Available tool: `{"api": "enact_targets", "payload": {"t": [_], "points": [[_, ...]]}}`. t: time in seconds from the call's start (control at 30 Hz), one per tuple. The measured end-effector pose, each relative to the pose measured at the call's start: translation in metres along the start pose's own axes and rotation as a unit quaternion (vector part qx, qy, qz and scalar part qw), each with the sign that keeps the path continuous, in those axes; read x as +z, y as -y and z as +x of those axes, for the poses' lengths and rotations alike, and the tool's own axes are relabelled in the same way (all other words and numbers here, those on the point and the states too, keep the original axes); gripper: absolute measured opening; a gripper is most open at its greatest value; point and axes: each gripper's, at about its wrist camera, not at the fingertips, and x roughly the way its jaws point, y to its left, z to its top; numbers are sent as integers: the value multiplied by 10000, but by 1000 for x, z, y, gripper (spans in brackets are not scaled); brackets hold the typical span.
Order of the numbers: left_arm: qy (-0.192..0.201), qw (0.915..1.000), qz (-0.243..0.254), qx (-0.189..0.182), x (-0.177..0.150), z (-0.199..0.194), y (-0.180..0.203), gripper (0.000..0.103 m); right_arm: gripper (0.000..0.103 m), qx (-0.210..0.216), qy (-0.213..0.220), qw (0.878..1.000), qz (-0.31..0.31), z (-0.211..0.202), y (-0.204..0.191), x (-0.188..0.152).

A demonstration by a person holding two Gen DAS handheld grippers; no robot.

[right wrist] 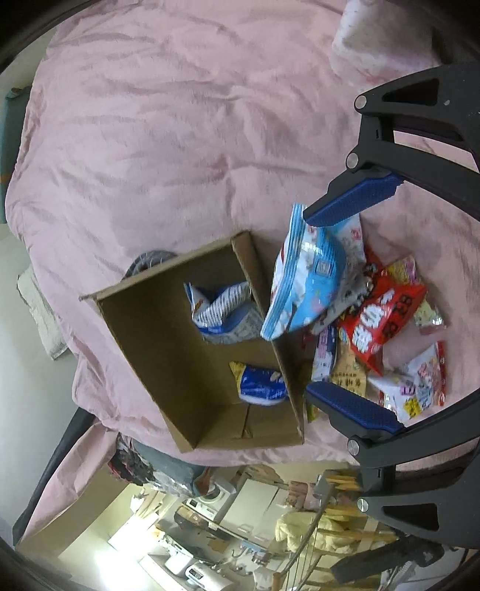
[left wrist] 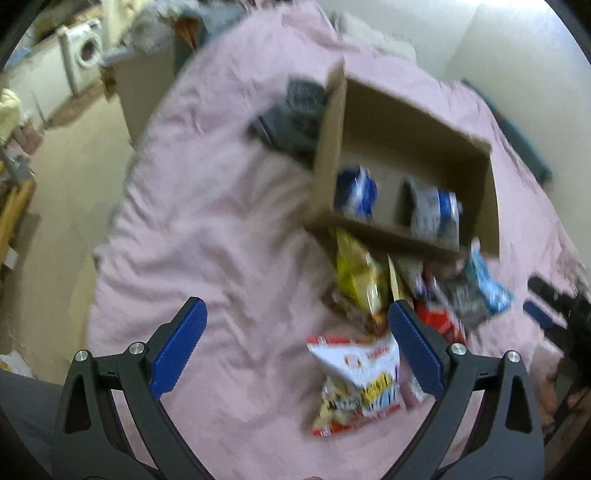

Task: Organize snacks
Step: 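Grasp the light blue bag with the right gripper while the left grasps the white Oowel bag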

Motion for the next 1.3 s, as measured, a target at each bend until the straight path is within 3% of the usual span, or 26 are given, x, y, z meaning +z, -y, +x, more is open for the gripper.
{"api": "enact_targets", "payload": {"t": [0.17, 0.27, 0.43, 0.53, 0.77, 0.93, 1.0, 1.03, 1.07, 1.13, 1.3], "points": [[-925, 9953, -22, -281, -31, 36, 11, 98, 88, -32, -44, 9999, 114, -3, 10, -3], [-1189, 9923, 70, -349, -46, 50, 26, 98, 88, -11, -43, 9998, 192, -3, 13, -2], [-1320, 9901, 417, -245, -58, 65, 55, 97, 89, -69, -156, 9991, 381, 4, 21, 0], [-1278, 9905, 476, -149, -56, 68, 61, 97, 89, -237, -464, 9977, 434, 20, 25, 0], [-1349, 9905, 226, -163, -50, 76, 58, 96, 89, -431, -865, 9949, 282, 59, 16, -1], [-1491, 9886, 71, -219, -49, 81, 49, 80, 89, -740, -1169, 9901, 241, 81, 13, -3], [-1528, 9877, 156, -283, -50, 81, 53, 62, 88, -839, -1194, 9891, 187, 83, 11, -2], [-1545, 9873, 236, -275, -50, 81, 55, 60, 85, -870, -1194, 9889, 142, 83, 10, -2], [-1543, 9873, 280, -247, -50, 81, 57, 57, 74, -885, -1159, 9893, 85, 82, 10, -2], [-1553, 9873, 263, -216, -51, 81, 58, 44, 65, -862, -1127, 9899, 14, 80, 9, -1], [-1496, 9881, 212, -287, -49, 76, 56, 32, 53, -731, -993, 9924, -20, 69, 11, 0]]}}
